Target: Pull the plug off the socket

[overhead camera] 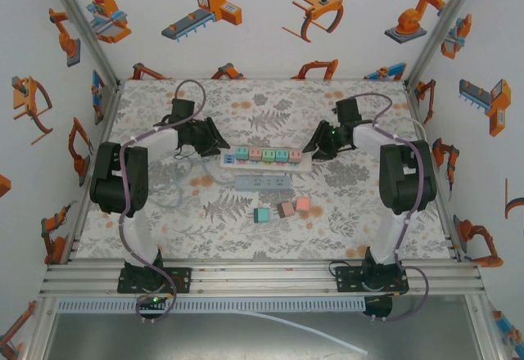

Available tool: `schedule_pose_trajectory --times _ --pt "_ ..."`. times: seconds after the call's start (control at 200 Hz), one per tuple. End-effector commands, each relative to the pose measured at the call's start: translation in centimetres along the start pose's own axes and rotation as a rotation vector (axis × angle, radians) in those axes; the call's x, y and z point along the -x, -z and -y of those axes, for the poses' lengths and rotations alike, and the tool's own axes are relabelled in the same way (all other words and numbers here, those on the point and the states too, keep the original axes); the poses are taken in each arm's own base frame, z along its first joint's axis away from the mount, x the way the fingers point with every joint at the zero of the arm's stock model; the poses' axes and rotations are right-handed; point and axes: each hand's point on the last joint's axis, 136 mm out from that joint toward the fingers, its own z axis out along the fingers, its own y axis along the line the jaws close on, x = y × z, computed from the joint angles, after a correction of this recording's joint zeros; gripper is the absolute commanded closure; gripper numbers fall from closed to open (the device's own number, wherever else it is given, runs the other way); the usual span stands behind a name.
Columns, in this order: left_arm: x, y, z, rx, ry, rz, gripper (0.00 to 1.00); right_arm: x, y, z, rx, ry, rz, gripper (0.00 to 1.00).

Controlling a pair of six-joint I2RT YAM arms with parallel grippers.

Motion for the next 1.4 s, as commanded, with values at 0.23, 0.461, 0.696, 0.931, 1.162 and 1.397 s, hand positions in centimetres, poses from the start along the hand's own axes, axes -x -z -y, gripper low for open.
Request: schedule_pose_trajectory --times 0.23,0.461,0.696,0.931,1.162,1.397 --pt "-1.4 -0.5 1.0 -0.002 -0.043 -0.020 0.51 -0.1 1.8 -2.7 -0.002 0.063 0.027 0.50" --pt "0.6 2.8 2.8 -0.047 -0.078 0.068 0.45 1.4 6.6 -4.6 -0.035 0.166 0.137 0.47" --pt "2.1 8.5 6.6 -0.105 -0.179 0.192 0.45 3.0 14.3 -8.8 -0.017 0.495 0.338 0.45" --pt "0.1 14.8 12.8 -0.237 -0.520 0.247 0.38 -2.0 17.8 -12.9 0.173 1.150 0.472 0.46" --pt "-2.7 19.3 16.7 -0.323 -0.955 0.333 0.35 -9.1 15.4 -11.3 0.315 1.784 0.454 0.42" --pt "-3.6 19.4 17.4 -0.332 -1.129 0.301 0.34 -9.3 10.9 -9.7 0.389 1.862 0.309 0.41"
